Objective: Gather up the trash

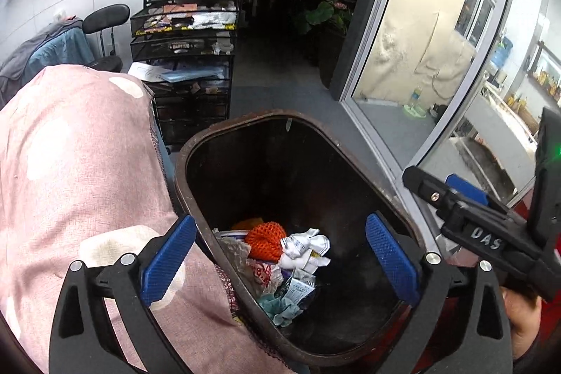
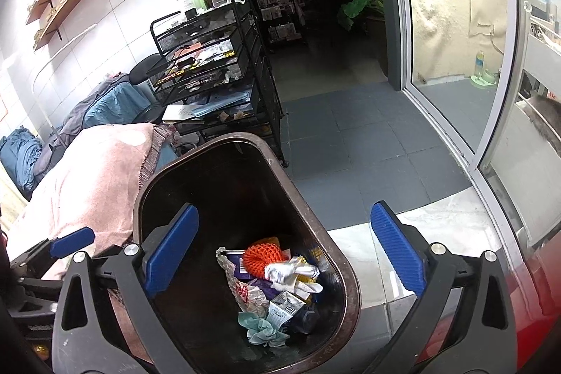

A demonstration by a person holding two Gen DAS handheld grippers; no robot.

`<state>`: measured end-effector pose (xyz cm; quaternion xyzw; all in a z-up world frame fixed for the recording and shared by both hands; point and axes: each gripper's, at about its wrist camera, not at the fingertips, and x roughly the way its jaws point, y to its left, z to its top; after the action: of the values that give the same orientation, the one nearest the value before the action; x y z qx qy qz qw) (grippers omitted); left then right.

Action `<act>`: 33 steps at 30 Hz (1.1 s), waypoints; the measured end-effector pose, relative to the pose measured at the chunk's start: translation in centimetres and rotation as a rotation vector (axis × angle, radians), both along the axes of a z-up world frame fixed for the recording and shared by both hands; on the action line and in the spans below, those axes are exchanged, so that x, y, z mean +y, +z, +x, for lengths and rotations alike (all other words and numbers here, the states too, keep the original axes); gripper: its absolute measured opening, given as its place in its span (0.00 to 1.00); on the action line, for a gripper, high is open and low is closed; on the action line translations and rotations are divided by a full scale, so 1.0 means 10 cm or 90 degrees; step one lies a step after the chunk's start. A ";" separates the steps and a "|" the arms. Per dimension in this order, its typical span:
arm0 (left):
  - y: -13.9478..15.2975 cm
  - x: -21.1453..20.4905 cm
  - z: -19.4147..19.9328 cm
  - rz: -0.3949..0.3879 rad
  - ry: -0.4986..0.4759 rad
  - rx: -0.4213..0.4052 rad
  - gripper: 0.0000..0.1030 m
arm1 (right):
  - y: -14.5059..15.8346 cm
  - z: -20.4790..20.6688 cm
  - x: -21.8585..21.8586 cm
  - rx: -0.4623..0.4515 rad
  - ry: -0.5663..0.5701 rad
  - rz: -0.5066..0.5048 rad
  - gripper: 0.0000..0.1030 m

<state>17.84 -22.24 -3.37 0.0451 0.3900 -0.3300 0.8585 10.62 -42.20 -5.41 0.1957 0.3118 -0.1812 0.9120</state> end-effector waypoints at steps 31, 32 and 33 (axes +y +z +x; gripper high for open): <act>0.60 1.51 -0.84 -0.022 0.289 -0.238 0.95 | 0.42 -0.28 1.23 -0.152 0.150 -0.124 0.95; 0.61 1.57 -0.87 -0.024 0.295 -0.242 0.95 | 0.45 -0.31 1.30 -0.160 0.156 -0.131 0.95; 0.61 1.62 -0.90 -0.028 0.304 -0.247 0.95 | 0.47 -0.34 1.38 -0.166 0.164 -0.135 0.95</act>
<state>8.88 -6.06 2.78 -0.0040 0.2113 -0.1125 0.9709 7.24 -28.39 -0.74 0.0788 0.1927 -0.0683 0.9757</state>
